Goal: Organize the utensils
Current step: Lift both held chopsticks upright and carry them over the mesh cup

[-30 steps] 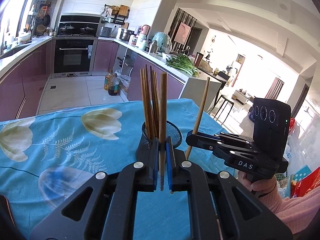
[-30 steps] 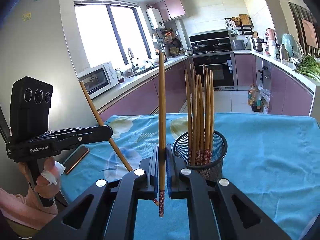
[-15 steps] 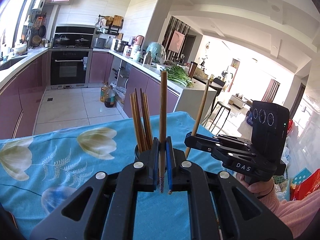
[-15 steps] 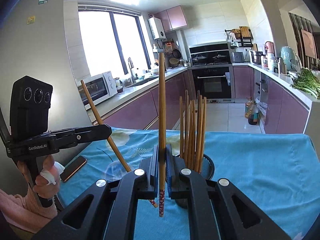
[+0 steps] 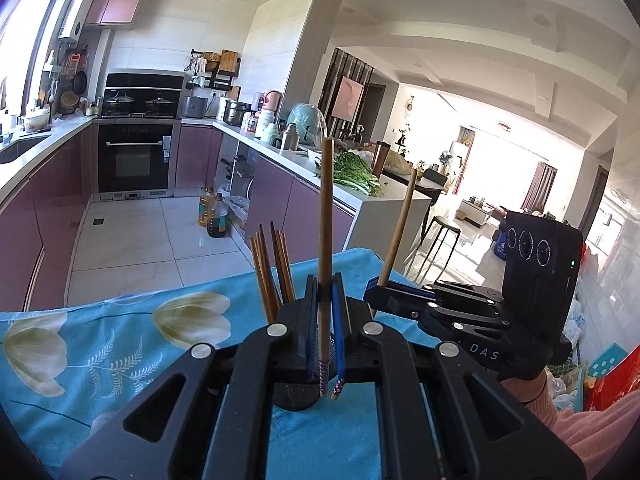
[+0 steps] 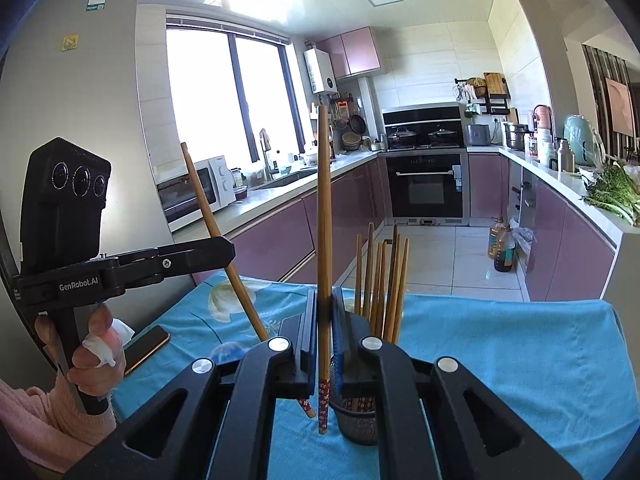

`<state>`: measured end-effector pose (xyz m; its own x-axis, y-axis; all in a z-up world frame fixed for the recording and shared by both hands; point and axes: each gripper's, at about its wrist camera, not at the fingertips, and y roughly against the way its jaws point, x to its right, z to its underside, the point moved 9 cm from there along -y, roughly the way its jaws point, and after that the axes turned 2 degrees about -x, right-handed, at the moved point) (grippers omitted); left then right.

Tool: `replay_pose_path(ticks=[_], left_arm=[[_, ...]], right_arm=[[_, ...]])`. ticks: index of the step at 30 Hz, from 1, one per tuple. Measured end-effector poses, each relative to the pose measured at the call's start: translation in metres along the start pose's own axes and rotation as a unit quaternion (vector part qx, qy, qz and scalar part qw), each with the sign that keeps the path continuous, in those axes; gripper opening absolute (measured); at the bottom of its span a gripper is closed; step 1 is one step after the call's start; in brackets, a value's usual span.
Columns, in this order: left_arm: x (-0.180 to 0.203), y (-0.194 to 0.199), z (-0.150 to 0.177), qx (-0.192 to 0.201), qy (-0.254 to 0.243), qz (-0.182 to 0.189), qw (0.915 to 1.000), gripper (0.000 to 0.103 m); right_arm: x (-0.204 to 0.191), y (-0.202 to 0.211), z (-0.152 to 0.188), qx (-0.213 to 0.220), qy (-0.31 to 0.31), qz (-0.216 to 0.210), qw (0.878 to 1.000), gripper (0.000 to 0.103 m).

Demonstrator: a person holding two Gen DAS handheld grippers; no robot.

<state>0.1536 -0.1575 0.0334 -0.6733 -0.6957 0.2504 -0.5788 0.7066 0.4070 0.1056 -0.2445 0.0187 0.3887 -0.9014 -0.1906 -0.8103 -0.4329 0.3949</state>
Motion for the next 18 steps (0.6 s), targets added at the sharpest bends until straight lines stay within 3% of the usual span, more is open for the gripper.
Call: replay_pose_path(ticks=[18], left_arm=[[0.002, -0.021, -0.012, 0.0, -0.01, -0.025, 0.9996, 0.007]], right_arm=[[0.012, -0.015, -0.013, 0.005, -0.001, 0.015, 1.0, 0.006]])
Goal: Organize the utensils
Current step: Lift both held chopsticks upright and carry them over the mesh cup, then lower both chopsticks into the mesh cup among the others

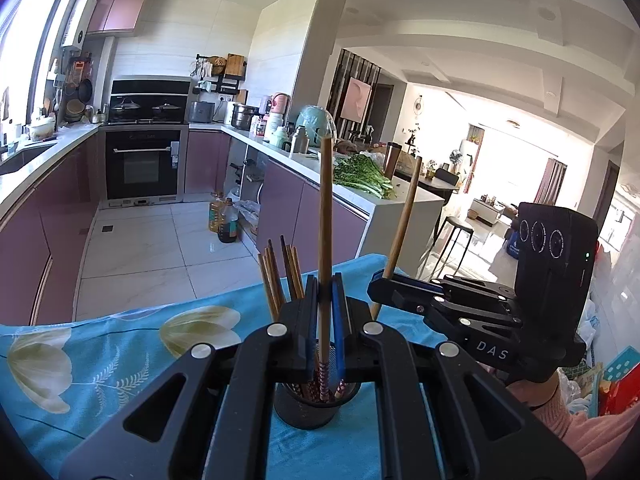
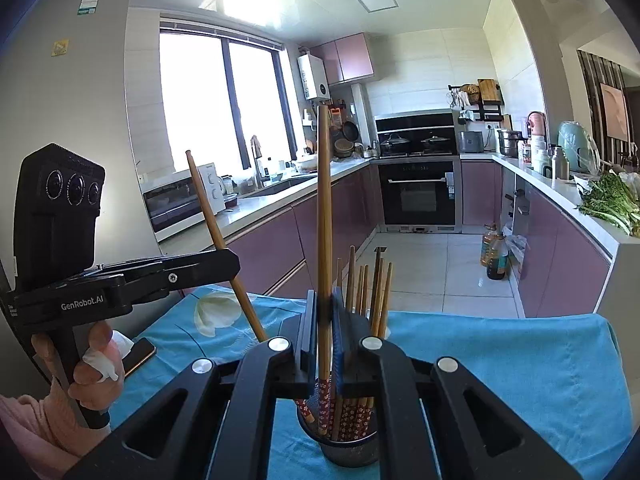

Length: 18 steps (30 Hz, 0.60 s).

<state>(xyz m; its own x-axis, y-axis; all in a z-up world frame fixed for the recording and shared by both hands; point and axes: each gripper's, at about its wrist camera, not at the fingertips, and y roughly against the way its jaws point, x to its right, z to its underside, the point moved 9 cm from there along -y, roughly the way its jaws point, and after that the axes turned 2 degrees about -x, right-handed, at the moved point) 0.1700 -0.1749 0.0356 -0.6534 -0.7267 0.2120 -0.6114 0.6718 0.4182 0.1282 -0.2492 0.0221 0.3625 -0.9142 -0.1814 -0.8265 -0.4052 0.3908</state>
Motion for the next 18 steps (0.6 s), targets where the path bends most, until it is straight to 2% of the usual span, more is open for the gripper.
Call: replay_pose_path(ticks=[9, 18], left_arm=[[0.007, -0.015, 0.014, -0.028, -0.015, -0.015, 0.9994, 0.007], [0.015, -0.032, 0.034, -0.076, -0.029, -0.013, 0.9966, 0.007]], right_arm=[[0.008, -0.017, 0.008, -0.023, -0.008, 0.01, 1.0, 0.006], [0.01, -0.036, 0.026, -0.058, -0.009, 0.013, 0.998, 0.006]])
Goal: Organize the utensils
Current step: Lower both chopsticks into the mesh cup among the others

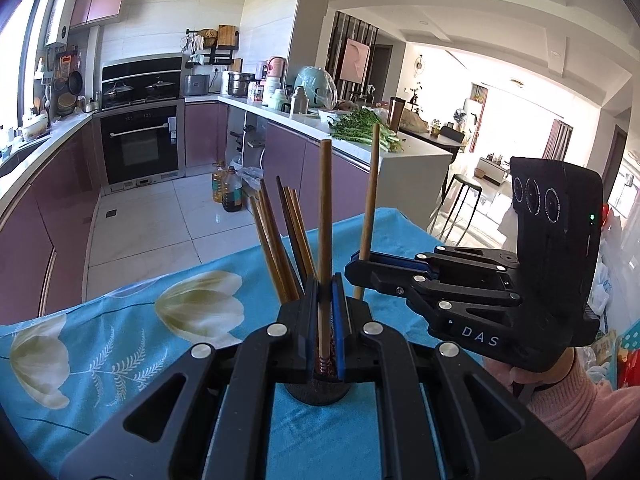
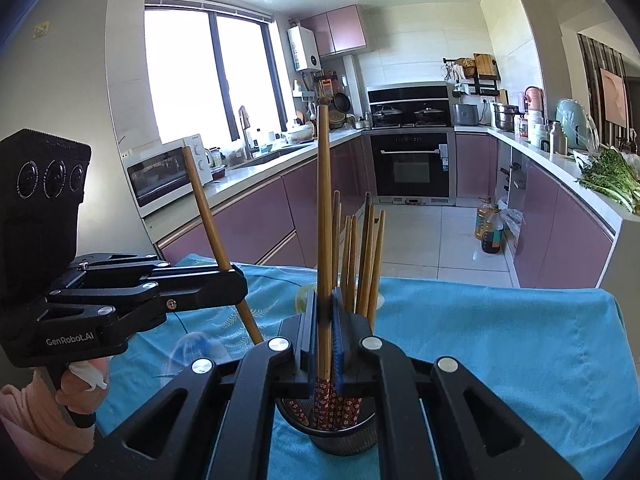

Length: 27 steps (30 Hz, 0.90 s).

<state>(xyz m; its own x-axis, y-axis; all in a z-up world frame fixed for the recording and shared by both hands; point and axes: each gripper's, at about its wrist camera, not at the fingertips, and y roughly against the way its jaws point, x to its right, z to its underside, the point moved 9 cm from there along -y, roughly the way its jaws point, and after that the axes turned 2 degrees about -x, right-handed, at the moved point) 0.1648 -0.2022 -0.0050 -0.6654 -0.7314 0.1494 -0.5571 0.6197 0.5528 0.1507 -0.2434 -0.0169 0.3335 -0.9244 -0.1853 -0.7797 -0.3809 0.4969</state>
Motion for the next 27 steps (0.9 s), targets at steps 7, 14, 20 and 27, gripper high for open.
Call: replay_pose_path(ticks=[7, 14, 20, 27], left_arm=[[-0.004, -0.014, 0.01, -0.035, 0.005, 0.004, 0.9994, 0.007], [-0.012, -0.025, 0.008, -0.046, 0.017, 0.002, 0.9988, 0.008], [-0.019, -0.034, 0.004, -0.048, 0.025, -0.004, 0.9985, 0.008], [-0.02, -0.038, 0.004, -0.048, 0.029, -0.004, 0.9984, 0.008]], right_arm=[[0.002, -0.012, 0.012, -0.028, -0.002, -0.001, 1.0, 0.006], [0.007, -0.027, 0.018, -0.049, -0.013, -0.001, 0.999, 0.006], [0.008, -0.03, 0.017, -0.049, -0.017, 0.0, 0.999, 0.006], [0.011, -0.031, 0.016, -0.051, -0.019, 0.0, 0.999, 0.006]])
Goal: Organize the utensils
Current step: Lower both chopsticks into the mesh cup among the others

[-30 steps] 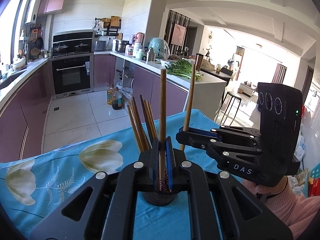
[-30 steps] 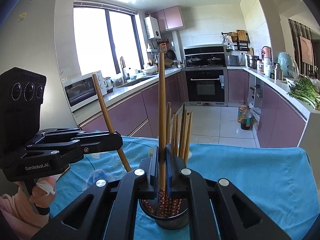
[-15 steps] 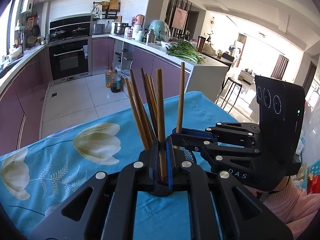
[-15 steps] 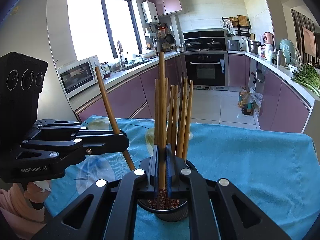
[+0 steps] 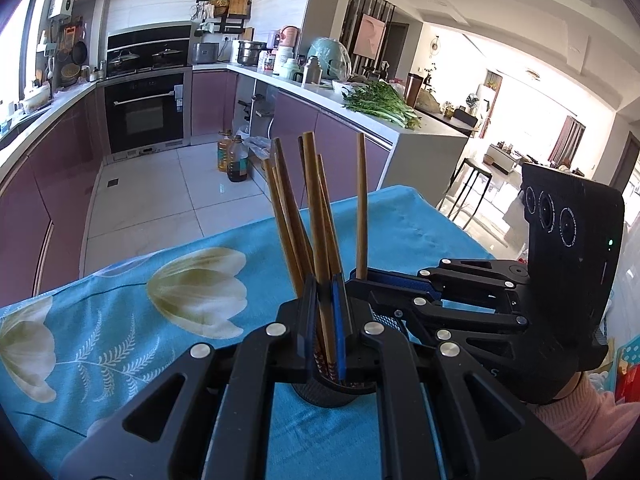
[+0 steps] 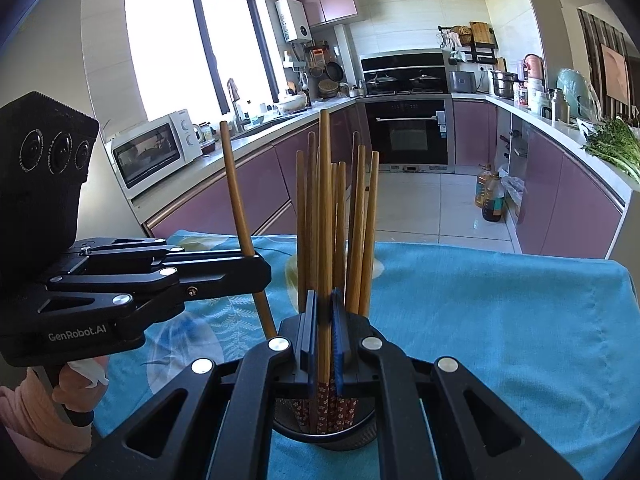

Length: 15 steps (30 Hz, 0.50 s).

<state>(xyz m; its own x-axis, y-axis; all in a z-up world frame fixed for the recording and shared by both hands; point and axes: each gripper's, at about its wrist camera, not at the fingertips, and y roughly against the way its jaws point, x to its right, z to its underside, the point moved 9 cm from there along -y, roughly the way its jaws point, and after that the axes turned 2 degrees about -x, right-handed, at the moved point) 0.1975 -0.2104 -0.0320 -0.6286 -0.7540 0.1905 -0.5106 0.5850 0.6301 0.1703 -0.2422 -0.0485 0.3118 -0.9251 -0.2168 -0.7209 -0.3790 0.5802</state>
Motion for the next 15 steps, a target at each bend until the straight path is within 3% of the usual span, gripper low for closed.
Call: replay_pose_path(ticks=[15], left_arm=[[-0.0035, -0.0088, -0.0028, 0.002, -0.001, -0.005, 1.0, 0.008]], right_arm=[[0.0019, 0.0002, 0.0, 0.0, -0.002, -0.003, 1.0, 0.006]])
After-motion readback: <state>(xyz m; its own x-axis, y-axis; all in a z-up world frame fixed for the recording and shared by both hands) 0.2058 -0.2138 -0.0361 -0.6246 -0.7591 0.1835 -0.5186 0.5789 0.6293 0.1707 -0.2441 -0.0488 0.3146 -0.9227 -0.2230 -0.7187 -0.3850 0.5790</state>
